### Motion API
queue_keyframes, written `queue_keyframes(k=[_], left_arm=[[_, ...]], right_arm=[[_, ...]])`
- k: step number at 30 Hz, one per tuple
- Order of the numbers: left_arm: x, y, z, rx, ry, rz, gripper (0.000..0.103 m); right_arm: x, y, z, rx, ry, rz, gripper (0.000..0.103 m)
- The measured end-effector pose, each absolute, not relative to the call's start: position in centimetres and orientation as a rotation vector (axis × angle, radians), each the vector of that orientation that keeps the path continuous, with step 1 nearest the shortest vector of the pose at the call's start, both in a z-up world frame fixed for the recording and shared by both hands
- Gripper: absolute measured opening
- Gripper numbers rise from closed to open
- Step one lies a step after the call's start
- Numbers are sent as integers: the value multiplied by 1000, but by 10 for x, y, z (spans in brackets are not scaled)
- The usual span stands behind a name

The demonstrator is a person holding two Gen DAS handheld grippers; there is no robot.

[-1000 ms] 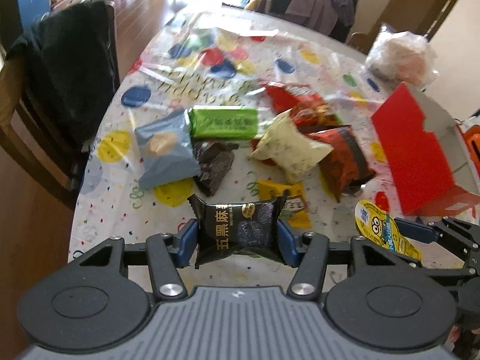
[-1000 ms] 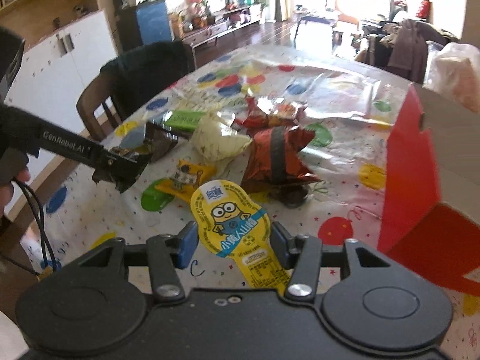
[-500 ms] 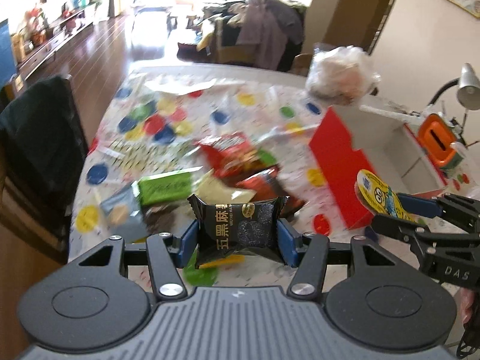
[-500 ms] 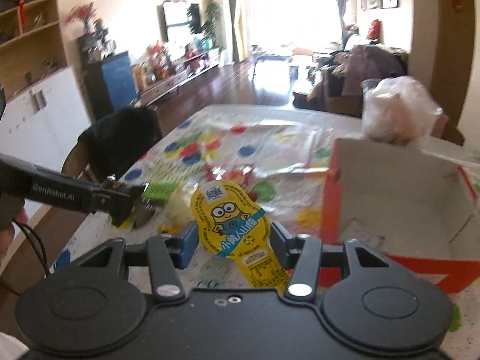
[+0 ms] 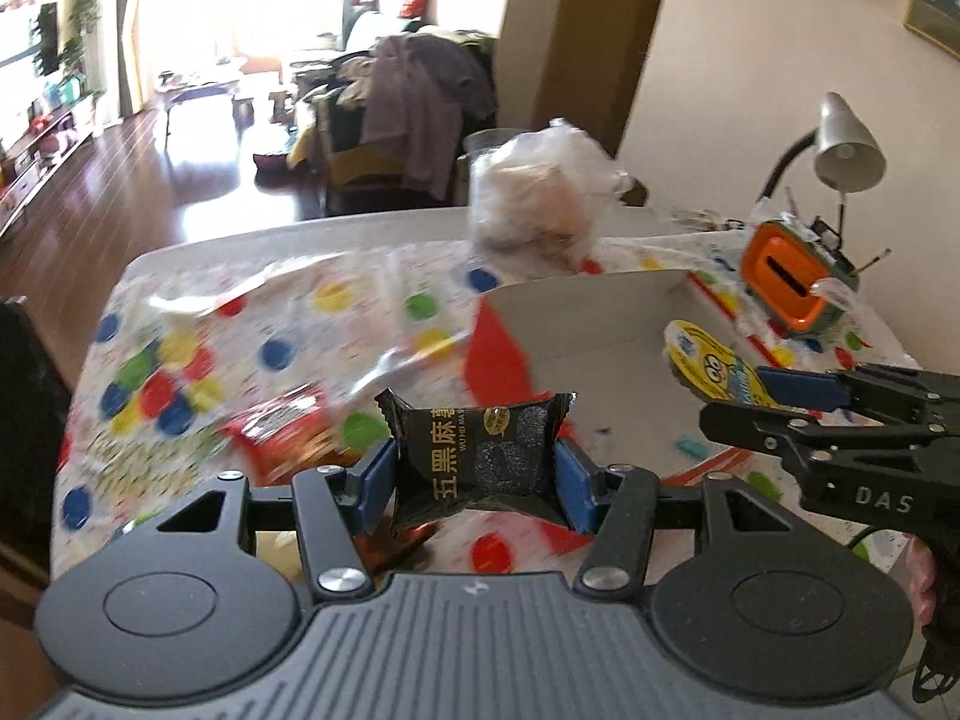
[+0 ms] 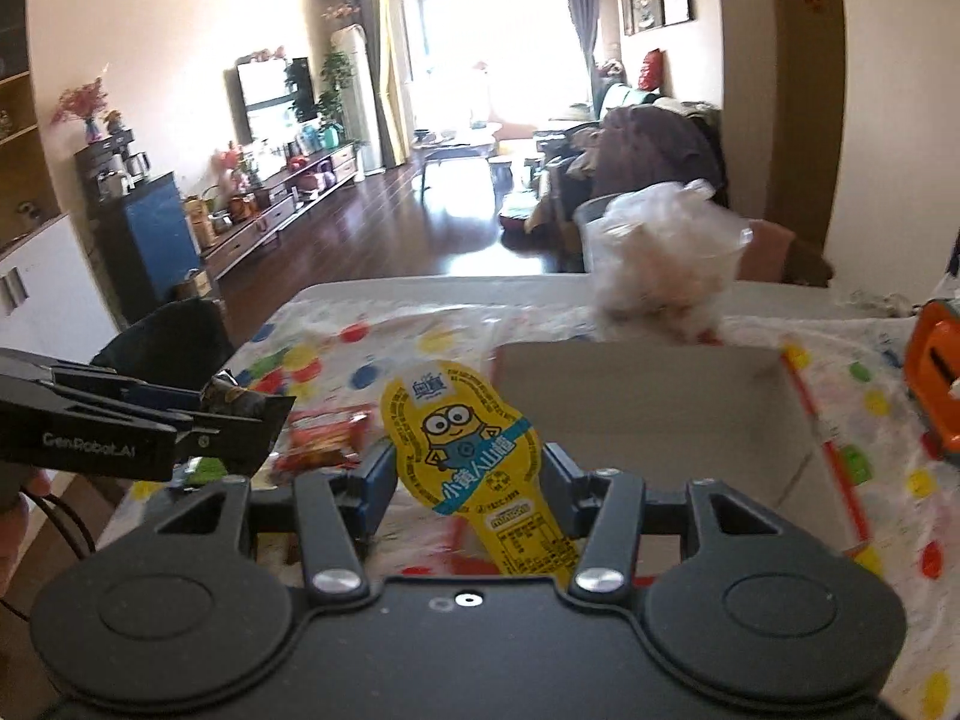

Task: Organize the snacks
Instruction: 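Carry the black packet with the left tool while the right tool carries the Minion packet to the box, then open the left tool releasing the black packet into the box while the right tool drops the Minion packet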

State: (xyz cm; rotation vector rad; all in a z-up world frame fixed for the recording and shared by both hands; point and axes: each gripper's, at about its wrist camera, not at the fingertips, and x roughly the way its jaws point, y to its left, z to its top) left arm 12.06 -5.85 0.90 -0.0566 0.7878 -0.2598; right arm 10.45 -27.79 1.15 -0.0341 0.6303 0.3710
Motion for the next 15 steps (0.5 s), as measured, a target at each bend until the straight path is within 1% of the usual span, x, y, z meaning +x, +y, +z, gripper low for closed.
queue_keyframes(k=[7,15], left_arm=[[150,-119,12,-13,806,-292,56],[189,-176,-6,21,874,-281,56]], right_arm=[[134,-327,7,-44,648,314,51],[171,-370,-10,-58,699,279,51]])
